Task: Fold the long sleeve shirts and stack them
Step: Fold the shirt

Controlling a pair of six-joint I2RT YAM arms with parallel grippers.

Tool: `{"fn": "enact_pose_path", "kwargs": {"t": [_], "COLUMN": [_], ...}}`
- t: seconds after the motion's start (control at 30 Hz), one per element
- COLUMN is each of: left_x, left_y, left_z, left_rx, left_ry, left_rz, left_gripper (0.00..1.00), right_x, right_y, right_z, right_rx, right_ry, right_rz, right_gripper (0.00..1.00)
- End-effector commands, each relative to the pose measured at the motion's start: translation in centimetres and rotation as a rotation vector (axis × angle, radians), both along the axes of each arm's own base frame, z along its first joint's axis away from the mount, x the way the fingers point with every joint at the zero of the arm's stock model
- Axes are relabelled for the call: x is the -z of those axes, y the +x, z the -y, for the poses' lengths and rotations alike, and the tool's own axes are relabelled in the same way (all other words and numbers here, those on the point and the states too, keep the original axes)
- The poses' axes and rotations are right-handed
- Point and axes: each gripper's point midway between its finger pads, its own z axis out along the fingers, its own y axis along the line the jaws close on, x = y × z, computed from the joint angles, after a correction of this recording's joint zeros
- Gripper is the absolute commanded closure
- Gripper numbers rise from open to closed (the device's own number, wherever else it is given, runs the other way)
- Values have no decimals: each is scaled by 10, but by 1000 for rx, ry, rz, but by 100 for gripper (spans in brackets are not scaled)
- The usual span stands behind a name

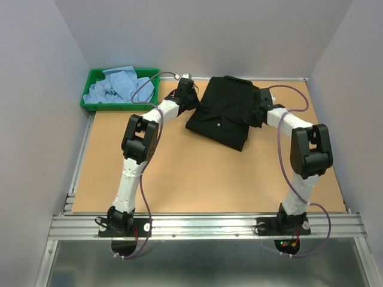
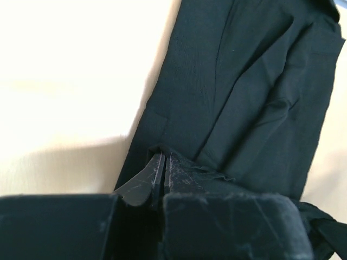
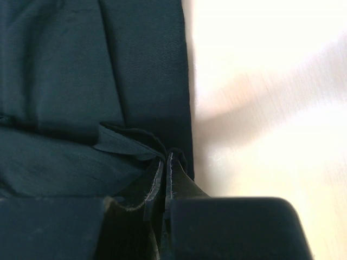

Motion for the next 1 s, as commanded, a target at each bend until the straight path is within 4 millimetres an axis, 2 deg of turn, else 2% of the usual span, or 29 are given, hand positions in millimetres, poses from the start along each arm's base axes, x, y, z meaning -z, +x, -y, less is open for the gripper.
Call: {"fn": "enact_pose_path", "kwargs": {"t": [0.0,0.13,0.23,0.33,0.37,0.4,0.43,0.47,0.5,0.53,0.57,0.6,0.63,0.67,0.7,0.73,0.77,0.8,0.83,0.87,0.97], "left_x": [-41,-30,-28,-29,-34,-42,-40,-59,-58,-77,-84,-92,-91,-113,-121,-114,-134,-124,-125,-139,-133], "left_y": [22,25,27,28,26,27,25,25,20,20,19,17,12,7,2,-7,-15,-27,-35,-44,-76], "left_z": [9,7,5,1,-1,-3,-9,-11,-13,-20,-24,-25,-29,-32,-32,-34,-33,-31,-27,-27,-15], "left_rx": [38,36,24,6,-1,-11,-26,-34,-34,-62,-71,-78,-84,-89,-88,-79,-65,-29,-5,8,82], "left_ry": [-36,-19,-15,-9,-11,-12,-1,-12,-10,-9,-12,-21,-18,-39,-52,-51,-75,-76,-82,-91,-96], "left_rz": [166,182,195,196,200,215,209,239,234,264,273,279,271,301,311,292,326,301,301,325,323], "left_gripper": [100,100,93,74,60,55,50,38,32,29,22,19,14,13,12,12,13,14,16,18,28], "right_x": [-8,5,10,13,14,14,14,13,12,11,9,7,7,4,3,2,0,-1,-3,-2,-6], "right_y": [26,28,29,29,29,29,29,30,30,31,32,33,34,35,36,37,38,39,40,40,43], "right_z": [7,5,3,2,2,2,2,2,1,1,0,1,0,-1,-1,-2,-3,-3,-3,-3,-3], "right_rx": [8,6,3,-1,-2,-2,-2,-6,-7,-5,-8,-8,-9,-9,-12,-14,-14,-15,-16,-15,-12], "right_ry": [-31,-25,-18,-15,-16,-15,-15,-14,-15,-12,-11,-9,-9,-6,-3,-1,2,2,4,4,2], "right_rz": [62,41,34,29,29,29,29,31,35,37,42,46,48,54,56,60,63,68,72,71,80], "right_gripper": [99,99,99,99,99,99,99,99,99,99,99,99,98,98,98,98,98,98,98,98,98]}}
